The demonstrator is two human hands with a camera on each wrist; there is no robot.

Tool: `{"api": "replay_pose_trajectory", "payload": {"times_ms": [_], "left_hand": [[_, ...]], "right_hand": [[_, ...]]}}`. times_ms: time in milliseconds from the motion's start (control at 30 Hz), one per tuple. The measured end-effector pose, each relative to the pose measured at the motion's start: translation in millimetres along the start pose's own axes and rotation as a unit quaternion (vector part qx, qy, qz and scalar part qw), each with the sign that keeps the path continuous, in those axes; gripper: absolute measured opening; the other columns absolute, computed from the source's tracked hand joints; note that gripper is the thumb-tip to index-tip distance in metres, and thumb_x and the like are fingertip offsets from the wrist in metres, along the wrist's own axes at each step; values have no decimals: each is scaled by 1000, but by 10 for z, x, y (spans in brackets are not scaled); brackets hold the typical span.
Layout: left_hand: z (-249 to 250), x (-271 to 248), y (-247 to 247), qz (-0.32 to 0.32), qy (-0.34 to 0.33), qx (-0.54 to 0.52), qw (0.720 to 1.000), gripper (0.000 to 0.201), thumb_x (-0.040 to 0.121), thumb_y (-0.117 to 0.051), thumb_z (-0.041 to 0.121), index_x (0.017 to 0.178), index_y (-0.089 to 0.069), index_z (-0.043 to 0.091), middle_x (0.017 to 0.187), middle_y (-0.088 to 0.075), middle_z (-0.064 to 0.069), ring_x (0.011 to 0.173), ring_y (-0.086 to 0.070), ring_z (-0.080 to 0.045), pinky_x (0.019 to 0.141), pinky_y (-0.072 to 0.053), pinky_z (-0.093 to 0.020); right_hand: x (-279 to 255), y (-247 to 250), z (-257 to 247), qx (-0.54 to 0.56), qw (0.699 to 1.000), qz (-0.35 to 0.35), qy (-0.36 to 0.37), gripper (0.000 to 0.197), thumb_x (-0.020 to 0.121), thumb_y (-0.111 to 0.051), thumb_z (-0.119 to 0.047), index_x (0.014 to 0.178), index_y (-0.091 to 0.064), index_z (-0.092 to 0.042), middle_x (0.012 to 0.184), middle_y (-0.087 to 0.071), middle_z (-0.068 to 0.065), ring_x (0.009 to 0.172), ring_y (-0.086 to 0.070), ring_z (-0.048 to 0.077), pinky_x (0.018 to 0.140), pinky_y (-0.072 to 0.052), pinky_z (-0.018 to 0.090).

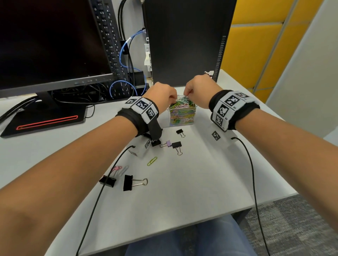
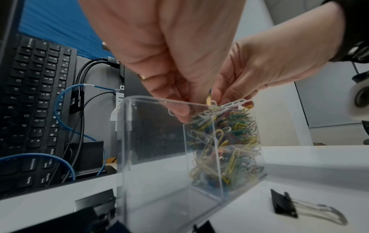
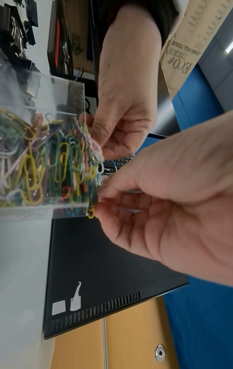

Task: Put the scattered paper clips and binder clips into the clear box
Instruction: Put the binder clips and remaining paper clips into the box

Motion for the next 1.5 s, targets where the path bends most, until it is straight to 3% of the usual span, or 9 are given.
{"api": "replay_pose_trajectory", "payload": {"times_ms": [100, 267, 433, 567, 667, 767, 900, 1100, 1500], "left_hand": [[7, -24, 9, -2, -6, -6, 1000, 30, 98, -43, 17, 118, -65, 12, 117, -67, -8, 108, -60, -28, 99, -44, -36], [-65, -72, 37, 24, 26, -43, 998, 21, 93, -52, 19, 106, -66, 8, 104, -68, -9, 96, -62, -25, 89, -48, -32], [-5, -115, -29, -10, -13, -25, 1000, 30, 97, -42, 18, 115, -66, 14, 115, -68, -5, 105, -61, -24, 96, -47, -35], [-22, -152, -15, -6, -15, -47, 999, 32, 98, -41, 14, 122, -62, 14, 121, -65, -5, 112, -59, -23, 99, -43, -31], [-77, -166, 0, 9, 9, -84, 996, 31, 95, -48, 15, 123, -59, 14, 121, -65, -5, 109, -60, -21, 94, -45, -28], [-88, -171, -10, -2, 16, -98, 995, 27, 91, -56, 21, 117, -63, 16, 114, -67, -2, 102, -63, -17, 89, -49, -27], [-49, -171, -4, -6, 10, -107, 994, 21, 90, -57, 20, 107, -70, 18, 105, -70, -1, 95, -63, -13, 83, -46, -20], [-17, -159, 1, -4, 9, -104, 995, 20, 90, -58, 17, 104, -72, 16, 104, -71, -2, 94, -62, -13, 80, -42, -18], [16, -147, -2, 2, 0, -111, 994, 22, 90, -55, 11, 104, -71, 14, 106, -70, -2, 99, -63, -16, 88, -44, -21]], "right_hand": [[-15, 10, 7, 10, 1000, 3, -2, 24, 91, -54, -7, 107, -72, -13, 117, -66, 8, 108, -60, 27, 100, -48, 38], [-66, 49, 26, 26, 1000, 0, -13, 27, 90, -51, -4, 108, -71, -11, 121, -64, 8, 113, -58, 26, 102, -47, 37], [-134, 91, 30, 50, 999, 2, -5, 31, 90, -48, -5, 113, -68, -11, 123, -63, 8, 115, -57, 25, 101, -47, 35], [-211, 137, 9, 77, 997, 14, 24, 18, 87, -59, -16, 103, -68, -16, 108, -61, 3, 95, -56, 18, 77, -44, 27], [-267, 98, -35, 63, 996, -21, 52, 17, 80, -71, -29, 93, -69, -18, 98, -55, -1, 88, -53, 16, 72, -40, 26], [-276, 73, -35, 45, 996, -40, 60, 17, 80, -73, -26, 94, -72, -17, 91, -56, -4, 83, -53, 13, 67, -42, 24], [-254, 106, -27, 71, 995, -31, 66, 13, 85, -65, -12, 94, -75, -10, 92, -71, 2, 80, -58, 10, 78, -48, 23], [-225, 114, 5, 52, 996, -19, 66, 16, 88, -61, -10, 96, -75, -8, 98, -72, 5, 85, -61, 14, 88, -51, 27], [-269, 99, 11, 57, 997, -27, 48, 18, 83, -59, -6, 92, -74, -3, 91, -71, 9, 87, -65, 22, 82, -56, 33]]}}
Point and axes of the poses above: each hand's wrist, its own x-axis towards the middle knuckle, its own y-axis out of the back of the hand, z = x × y, the point moved 7 cm from there along x, towards the middle knuckle
